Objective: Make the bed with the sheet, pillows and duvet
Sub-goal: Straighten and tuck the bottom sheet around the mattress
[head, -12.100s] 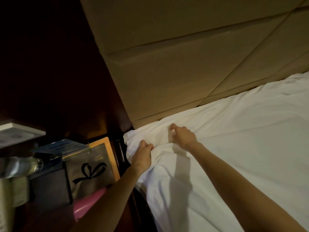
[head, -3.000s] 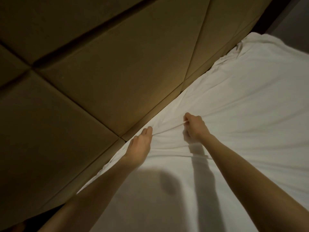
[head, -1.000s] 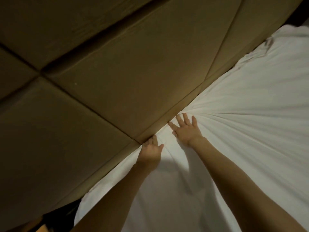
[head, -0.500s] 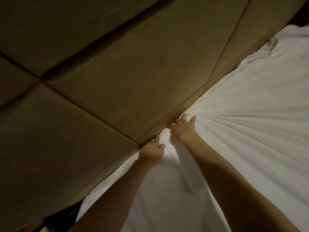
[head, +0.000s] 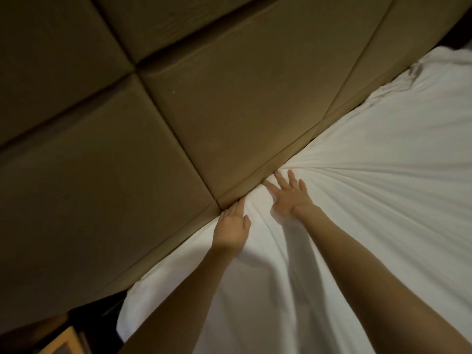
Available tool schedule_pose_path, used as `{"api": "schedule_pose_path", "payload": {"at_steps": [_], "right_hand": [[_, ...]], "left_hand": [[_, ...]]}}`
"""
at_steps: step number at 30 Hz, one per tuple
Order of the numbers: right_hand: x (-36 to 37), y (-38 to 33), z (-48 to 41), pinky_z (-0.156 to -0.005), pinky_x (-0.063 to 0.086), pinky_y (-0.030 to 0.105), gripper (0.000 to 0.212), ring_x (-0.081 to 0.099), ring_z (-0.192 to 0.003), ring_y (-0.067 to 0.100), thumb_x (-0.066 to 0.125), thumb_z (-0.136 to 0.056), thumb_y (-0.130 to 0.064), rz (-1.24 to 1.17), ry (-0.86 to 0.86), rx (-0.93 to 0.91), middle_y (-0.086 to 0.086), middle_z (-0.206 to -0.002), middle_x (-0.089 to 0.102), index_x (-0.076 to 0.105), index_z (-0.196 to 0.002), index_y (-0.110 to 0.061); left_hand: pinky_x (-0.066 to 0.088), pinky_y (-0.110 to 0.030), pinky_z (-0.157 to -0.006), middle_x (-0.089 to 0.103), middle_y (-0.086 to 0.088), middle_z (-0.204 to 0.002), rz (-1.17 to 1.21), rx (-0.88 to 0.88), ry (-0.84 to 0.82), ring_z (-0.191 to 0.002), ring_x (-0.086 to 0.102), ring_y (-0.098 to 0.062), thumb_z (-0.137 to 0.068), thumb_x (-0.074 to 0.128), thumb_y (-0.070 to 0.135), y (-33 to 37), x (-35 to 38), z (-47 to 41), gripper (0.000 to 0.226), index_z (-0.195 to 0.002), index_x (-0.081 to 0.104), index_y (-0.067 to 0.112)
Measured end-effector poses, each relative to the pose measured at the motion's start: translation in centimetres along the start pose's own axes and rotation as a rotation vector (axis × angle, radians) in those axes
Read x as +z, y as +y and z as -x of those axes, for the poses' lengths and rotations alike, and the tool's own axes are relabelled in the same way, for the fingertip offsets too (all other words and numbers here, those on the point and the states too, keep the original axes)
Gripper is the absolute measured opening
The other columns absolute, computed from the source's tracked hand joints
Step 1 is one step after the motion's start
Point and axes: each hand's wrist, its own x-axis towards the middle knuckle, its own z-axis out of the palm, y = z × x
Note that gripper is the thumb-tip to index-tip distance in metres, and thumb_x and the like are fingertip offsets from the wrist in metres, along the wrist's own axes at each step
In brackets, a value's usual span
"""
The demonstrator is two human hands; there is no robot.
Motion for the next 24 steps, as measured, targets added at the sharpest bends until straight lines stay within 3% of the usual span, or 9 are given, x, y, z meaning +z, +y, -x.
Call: {"api": "schedule_pose_path", "payload": {"at_steps": [2, 4, 8, 12, 16, 20, 24], "right_hand": [[0.4, 0.1, 1.2, -0.118, -0.004, 0.049, 0.08, -0.021, -0.145, 0.028, 0.047, -0.09, -0.025, -0.004, 0.008, 0.001, 0.0, -0.158, -0.023, -0.004, -0.151, -0.036], [0.9, -0.2, 2.7, -0.118, -0.003, 0.049, 0.082, -0.021, -0.145, 0.028, 0.048, -0.09, -0.021, -0.007, -0.001, 0.014, 0.002, -0.157, -0.025, -0.006, -0.151, -0.032], [2.5, -1.3, 6.0, -0.119, 0.0, 0.05, 0.083, -0.018, -0.146, 0.029, 0.05, -0.09, -0.017, -0.033, 0.009, 0.023, 0.006, -0.157, -0.023, -0.004, -0.152, -0.025], [3.4, -2.5, 9.1, -0.12, 0.004, 0.048, 0.071, -0.013, -0.147, 0.03, 0.043, -0.095, -0.019, -0.055, -0.002, 0.013, 0.007, -0.158, -0.018, 0.001, -0.153, -0.021], [4.6, -4.2, 11.3, -0.119, 0.013, 0.045, 0.073, -0.003, -0.148, 0.028, 0.046, -0.092, -0.02, -0.098, -0.007, 0.007, 0.008, -0.16, -0.009, 0.006, -0.152, -0.014], [5.7, -6.3, 12.7, -0.117, 0.02, 0.042, 0.065, 0.005, -0.146, 0.031, 0.045, -0.094, -0.02, -0.081, 0.051, -0.004, 0.012, -0.159, -0.003, 0.014, -0.15, -0.011], [6.8, -8.3, 13.5, -0.118, 0.016, 0.04, 0.063, 0.004, -0.147, 0.031, 0.045, -0.095, -0.02, -0.032, 0.082, -0.049, 0.013, -0.159, -0.004, 0.016, -0.149, -0.009]], "left_hand": [[0.031, -0.034, -0.111, 0.052, -0.011, -0.138, -0.042, 0.015, 0.081, -0.127, 0.051, -0.024, -0.094, 0.016, 0.039, -0.9, -0.1, 2.7, 0.063, -0.14, 0.044, 0.005], [0.046, -0.041, -0.098, 0.063, -0.013, -0.125, -0.106, 0.011, 0.14, -0.113, 0.062, -0.025, -0.099, 0.021, 0.035, -2.5, -0.2, 5.2, 0.058, -0.128, 0.058, 0.002], [0.052, -0.037, -0.088, 0.067, -0.014, -0.116, -0.134, -0.102, 0.108, -0.102, 0.066, -0.026, -0.089, 0.035, 0.031, -5.5, -1.2, 9.2, 0.052, -0.123, 0.062, 0.002], [0.055, -0.042, -0.078, 0.066, -0.02, -0.111, -0.107, -0.28, 0.091, -0.09, 0.067, -0.035, -0.09, 0.034, 0.028, -9.3, -1.7, 13.7, 0.048, -0.113, 0.067, 0.001], [0.044, -0.042, -0.098, 0.045, -0.008, -0.141, -0.047, -0.458, 0.125, -0.124, 0.049, -0.03, -0.098, 0.031, 0.03, -13.1, -2.7, 18.0, 0.045, -0.138, 0.045, 0.014], [0.033, -0.045, -0.105, 0.034, -0.015, -0.146, 0.151, -0.689, 0.092, -0.129, 0.039, -0.036, -0.101, 0.034, 0.028, -15.5, -3.0, 20.6, 0.047, -0.147, 0.031, 0.017], [0.034, -0.04, -0.103, 0.045, -0.024, -0.138, 0.344, -0.855, 0.103, -0.125, 0.043, -0.04, -0.102, 0.036, 0.025, -17.4, -2.6, 20.9, 0.043, -0.141, 0.04, 0.006]]}}
